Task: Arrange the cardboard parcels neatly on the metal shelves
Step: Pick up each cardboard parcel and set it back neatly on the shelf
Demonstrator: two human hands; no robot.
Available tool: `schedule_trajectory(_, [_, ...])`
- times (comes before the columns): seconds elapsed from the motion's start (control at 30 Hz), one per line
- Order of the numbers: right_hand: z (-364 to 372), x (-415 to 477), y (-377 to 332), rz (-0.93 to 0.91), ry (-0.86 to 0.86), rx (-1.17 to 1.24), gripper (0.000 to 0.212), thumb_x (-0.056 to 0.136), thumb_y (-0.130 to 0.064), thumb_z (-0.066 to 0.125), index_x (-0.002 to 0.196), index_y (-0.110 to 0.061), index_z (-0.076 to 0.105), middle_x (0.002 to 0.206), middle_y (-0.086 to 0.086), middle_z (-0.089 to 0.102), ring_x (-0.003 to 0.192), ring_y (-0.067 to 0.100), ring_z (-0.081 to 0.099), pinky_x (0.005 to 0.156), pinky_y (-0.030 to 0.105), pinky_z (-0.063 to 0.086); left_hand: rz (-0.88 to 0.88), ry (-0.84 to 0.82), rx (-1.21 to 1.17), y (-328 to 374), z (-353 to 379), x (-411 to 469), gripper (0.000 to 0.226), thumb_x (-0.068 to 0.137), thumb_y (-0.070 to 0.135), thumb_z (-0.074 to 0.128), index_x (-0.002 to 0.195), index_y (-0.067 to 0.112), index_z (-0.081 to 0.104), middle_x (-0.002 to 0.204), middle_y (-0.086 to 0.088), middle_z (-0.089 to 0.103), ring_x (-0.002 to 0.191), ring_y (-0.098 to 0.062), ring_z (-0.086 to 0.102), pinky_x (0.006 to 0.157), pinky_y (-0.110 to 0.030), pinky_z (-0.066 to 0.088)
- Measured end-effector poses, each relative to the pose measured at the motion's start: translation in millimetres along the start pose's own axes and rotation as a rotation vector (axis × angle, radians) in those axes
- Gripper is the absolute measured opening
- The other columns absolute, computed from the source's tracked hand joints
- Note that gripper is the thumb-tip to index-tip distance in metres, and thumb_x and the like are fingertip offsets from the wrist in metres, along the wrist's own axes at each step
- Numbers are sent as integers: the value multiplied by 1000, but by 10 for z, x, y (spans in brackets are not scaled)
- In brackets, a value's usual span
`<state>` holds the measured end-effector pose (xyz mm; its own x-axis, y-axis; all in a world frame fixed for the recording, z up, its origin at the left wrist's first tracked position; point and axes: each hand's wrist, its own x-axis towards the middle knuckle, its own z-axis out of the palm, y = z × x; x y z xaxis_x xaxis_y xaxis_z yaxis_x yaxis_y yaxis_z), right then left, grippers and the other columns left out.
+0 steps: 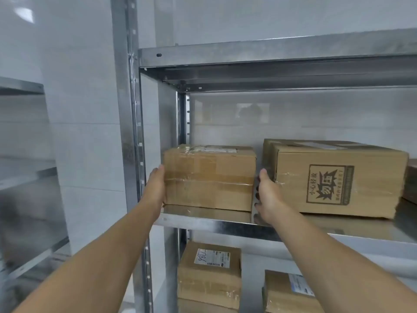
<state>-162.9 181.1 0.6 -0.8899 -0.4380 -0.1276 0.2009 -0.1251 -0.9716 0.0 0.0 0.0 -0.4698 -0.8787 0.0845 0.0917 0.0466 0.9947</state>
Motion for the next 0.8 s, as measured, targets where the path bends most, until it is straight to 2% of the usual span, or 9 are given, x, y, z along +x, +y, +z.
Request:
schedule_trajectory(0.07, [71,155,-31,25,5,62,69,102,-63,41,156,-20,37,159,11,41,145,32,40,122,52,31,-22,-12,-61,56,18,135,64,106,60,27,161,26,23,165,1,30,150,-23,29,121,-40,21])
schedule_trajectory(0.13, [109,355,-69,56,3,93,83,92,-77,45,157,-26,36,159,9,43,143,33,44,118,57,35,-52,-43,-103,131,51,315,66,104,63,27,158,24,33,157,-2,43,138,-26,44,114,-39,32])
schedule_trajectory(0.23, [64,679,-81,102,29,33,101,74,-90,47,156,-32,36,157,7,45,141,35,45,115,62,34,-106,-49,-138,164,61,527,80,92,80,33,149,27,48,145,-5,57,122,-26,57,112,-44,40])
schedule_trajectory(0.3, [29,713,-135,113,10,-4,96,76,-89,45,152,-31,41,151,9,51,135,37,50,110,65,37,-143,-66,-162,164,75,638,87,85,86,34,144,25,54,137,-5,62,117,-27,61,104,-47,47])
schedule_trajectory(0.4, [-16,676,-236,117,-49,-69,74,90,-81,43,132,-22,59,123,14,67,109,36,65,84,52,56,-160,-105,-146,257,151,614,64,100,71,30,126,21,59,108,-5,67,91,-22,62,71,-37,48])
schedule_trajectory(0.47, [-72,699,-265,129,-83,-112,69,91,-79,45,126,-22,63,117,14,70,103,37,67,80,50,56,-169,-126,-111,302,193,610,57,103,65,29,124,20,59,99,-5,66,86,-22,61,61,-37,44])
schedule_trajectory(0.53, [-113,730,-277,135,-101,-134,68,90,-79,48,126,-23,64,120,13,70,107,38,66,90,55,54,-166,-120,-101,343,202,581,54,104,62,31,122,19,60,100,-6,65,86,-23,61,60,-38,44])
schedule_trajectory(0.7, [-151,726,-359,124,-128,-175,55,94,-68,52,121,-22,65,120,14,69,109,38,64,94,57,50,-196,-138,-46,400,232,537,47,101,56,42,124,20,64,110,-9,67,96,-27,62,65,-39,47])
schedule_trajectory(0.8, [-144,741,-372,127,-129,-196,53,94,-66,51,119,-21,66,118,13,70,107,36,64,85,52,52,-197,-133,-51,412,253,535,43,102,53,42,118,21,65,108,-9,67,94,-27,62,64,-39,46])
